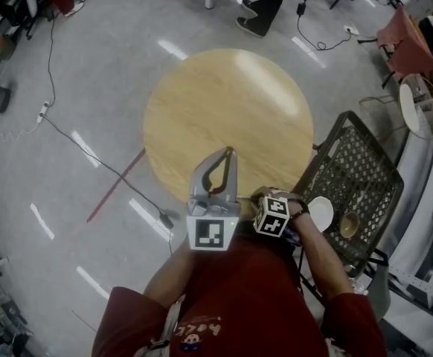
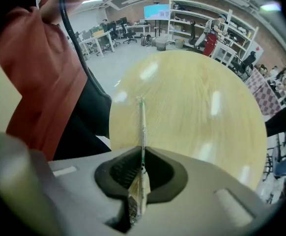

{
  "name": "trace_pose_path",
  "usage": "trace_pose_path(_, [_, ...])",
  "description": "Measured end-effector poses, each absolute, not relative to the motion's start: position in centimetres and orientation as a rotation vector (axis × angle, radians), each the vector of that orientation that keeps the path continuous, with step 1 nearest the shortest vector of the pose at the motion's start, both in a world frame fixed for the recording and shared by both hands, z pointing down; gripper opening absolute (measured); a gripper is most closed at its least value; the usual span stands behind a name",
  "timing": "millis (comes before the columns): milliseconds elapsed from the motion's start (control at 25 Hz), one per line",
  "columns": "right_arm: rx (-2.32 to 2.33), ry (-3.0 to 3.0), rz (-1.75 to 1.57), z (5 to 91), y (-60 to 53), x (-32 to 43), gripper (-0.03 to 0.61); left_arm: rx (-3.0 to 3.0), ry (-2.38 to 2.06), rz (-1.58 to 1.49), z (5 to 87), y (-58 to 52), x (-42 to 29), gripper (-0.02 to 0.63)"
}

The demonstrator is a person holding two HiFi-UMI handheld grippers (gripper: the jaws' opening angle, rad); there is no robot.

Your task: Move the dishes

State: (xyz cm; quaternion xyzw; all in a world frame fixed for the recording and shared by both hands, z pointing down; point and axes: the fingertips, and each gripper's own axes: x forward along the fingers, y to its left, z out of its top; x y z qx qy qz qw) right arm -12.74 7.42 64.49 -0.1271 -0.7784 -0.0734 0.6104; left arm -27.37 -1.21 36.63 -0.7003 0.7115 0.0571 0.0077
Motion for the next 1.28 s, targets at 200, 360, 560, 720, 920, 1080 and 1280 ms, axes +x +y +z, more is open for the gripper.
trace_pose_path(200, [-0.290,-1.790,-0.153,64.7,7.4,-12.7,0.021,-2.208,2.173,0.110,36.6,-1.6,-26.8,0.006])
trace_pose_path(360, [-0.297,-1.786,-0.144,64.7,7.4,-12.8,0.021,-2.212,2.194,0.175,36.4,-1.9,-26.5,0.006])
trace_pose_path(560, [-0.309,-1.793,-0.107,64.4,7.6,-13.0,0.020,-2.226,2.133,0.082,36.5,-2.1,-25.8,0.006])
trace_pose_path(720, [-0.283,-1.811,-0.085,63.6,7.0,-12.9,0.020,-2.243,2.128,0.118,35.9,-2.5,-25.2,0.006])
trace_pose_path(920, [-0.210,-1.844,-0.061,62.1,4.9,-12.0,0.020,-2.279,2.086,0.153,35.0,-3.4,-23.4,0.006])
trace_pose_path(1080, [-0.140,-1.871,-0.044,61.0,3.5,-11.0,0.020,-2.342,1.997,0.067,35.2,-4.0,-21.3,0.006])
trace_pose_path(1280, [-0.059,-1.899,-0.018,59.9,2.4,-9.5,0.020,-2.379,1.969,0.136,34.6,-4.7,-19.2,0.006])
